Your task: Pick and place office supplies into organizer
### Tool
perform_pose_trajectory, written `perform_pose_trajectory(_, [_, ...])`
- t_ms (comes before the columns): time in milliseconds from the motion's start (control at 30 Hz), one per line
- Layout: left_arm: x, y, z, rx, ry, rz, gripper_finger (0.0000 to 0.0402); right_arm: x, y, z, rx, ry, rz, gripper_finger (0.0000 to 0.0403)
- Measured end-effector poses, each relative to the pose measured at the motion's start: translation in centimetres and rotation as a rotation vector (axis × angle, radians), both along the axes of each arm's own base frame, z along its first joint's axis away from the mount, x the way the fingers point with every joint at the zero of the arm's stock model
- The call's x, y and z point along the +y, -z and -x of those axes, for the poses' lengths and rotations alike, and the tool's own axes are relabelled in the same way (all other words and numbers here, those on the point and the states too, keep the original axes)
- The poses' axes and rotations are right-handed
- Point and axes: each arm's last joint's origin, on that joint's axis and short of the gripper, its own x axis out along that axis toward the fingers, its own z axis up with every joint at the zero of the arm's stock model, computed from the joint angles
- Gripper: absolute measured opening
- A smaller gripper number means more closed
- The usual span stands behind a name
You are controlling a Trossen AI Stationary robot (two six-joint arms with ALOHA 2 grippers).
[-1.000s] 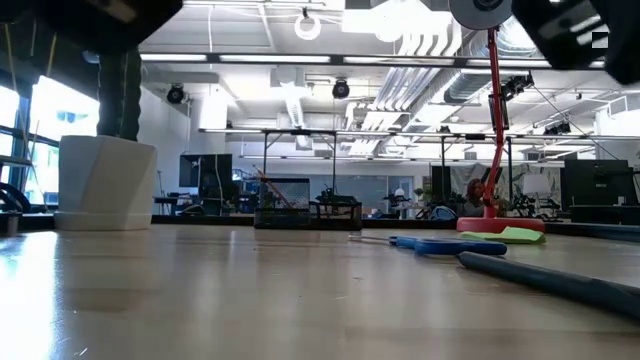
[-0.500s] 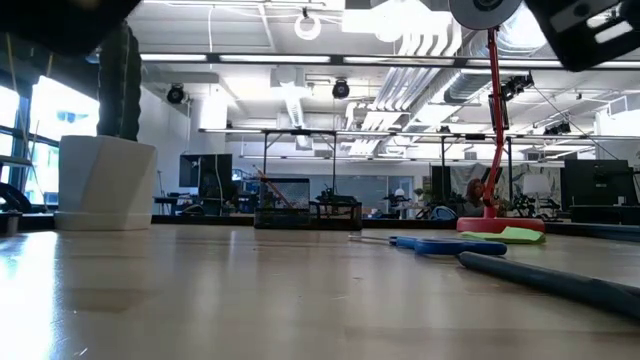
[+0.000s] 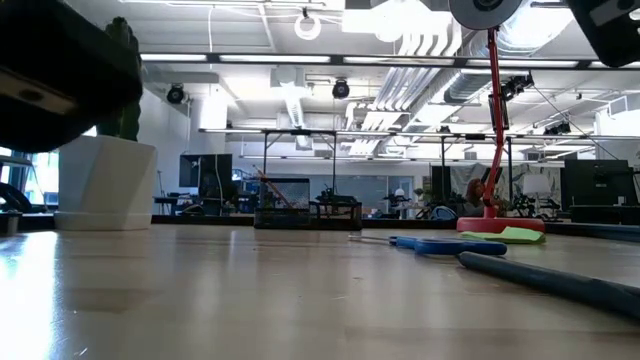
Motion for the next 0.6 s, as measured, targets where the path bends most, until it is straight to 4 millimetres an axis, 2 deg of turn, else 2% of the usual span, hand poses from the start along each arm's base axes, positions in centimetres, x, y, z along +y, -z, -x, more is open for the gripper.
perform_pose_trajectory(467, [0.27, 0.68, -0.25, -0.002, -0.026, -0.039, 0.0113, -0.21, 0.28, 0.16, 0.034, 0.021, 0.004, 0.0124])
perform_pose_trajectory(600, [0.58, 0.75, -0.33, -0.027, -0.106, -0.078, 0.0113, -0.17, 0.33, 0.28, 0.043, 0.034, -0.011, 0.0124])
